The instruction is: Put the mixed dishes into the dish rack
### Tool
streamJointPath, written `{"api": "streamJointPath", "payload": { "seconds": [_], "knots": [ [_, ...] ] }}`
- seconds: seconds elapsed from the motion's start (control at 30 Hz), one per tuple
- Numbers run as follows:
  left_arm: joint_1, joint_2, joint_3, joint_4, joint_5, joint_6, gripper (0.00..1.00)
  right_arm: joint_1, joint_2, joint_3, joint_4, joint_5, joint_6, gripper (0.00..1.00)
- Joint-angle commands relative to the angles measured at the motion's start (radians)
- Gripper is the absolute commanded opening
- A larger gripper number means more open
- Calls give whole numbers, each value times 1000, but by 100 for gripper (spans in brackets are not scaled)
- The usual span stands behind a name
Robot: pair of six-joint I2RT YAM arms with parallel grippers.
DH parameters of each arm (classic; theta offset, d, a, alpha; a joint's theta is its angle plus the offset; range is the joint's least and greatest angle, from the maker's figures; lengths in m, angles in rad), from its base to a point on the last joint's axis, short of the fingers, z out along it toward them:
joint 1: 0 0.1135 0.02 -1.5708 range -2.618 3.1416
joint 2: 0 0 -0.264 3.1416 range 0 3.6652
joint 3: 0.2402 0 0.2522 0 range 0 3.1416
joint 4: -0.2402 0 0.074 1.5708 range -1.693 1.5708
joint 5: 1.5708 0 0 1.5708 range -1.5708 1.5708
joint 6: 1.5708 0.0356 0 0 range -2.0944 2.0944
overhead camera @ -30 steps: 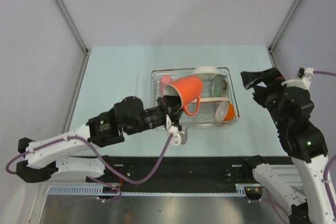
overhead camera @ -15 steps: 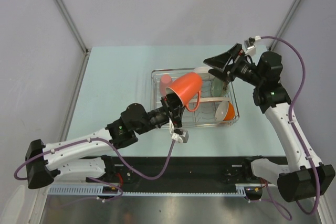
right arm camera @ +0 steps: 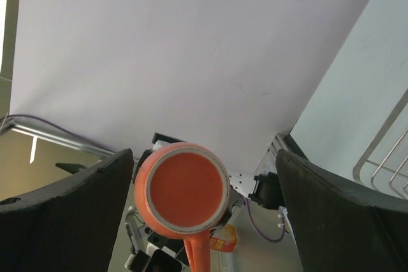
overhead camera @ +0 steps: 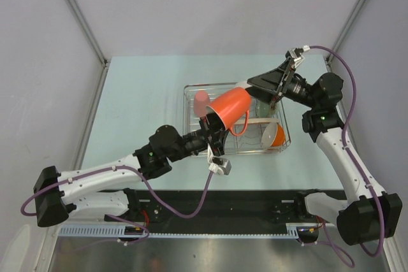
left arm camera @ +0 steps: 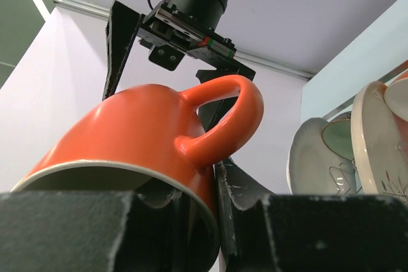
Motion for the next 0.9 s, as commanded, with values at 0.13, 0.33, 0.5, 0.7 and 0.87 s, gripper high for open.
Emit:
{"api": "streamJointPath", "payload": {
  "seconds": [0.13,0.33,0.5,0.7,0.87],
  "knots": [
    [4,6,25,145,24,-20,0,74,-29,-28,126,-24,70,100],
    [0,15,22,134,31,-32,0,147,-12,-36,179,-9,80,98],
    [-3,40,29,150,25,-35,0,176,-15,-36,180,-3,74,95],
    [-3,58,39,159,28,-35,0,219,-6,-37,156,12,59,91],
    [1,65,45,160,16,-37,0,247,-6,-39,137,17,44,91]
  ]
}}
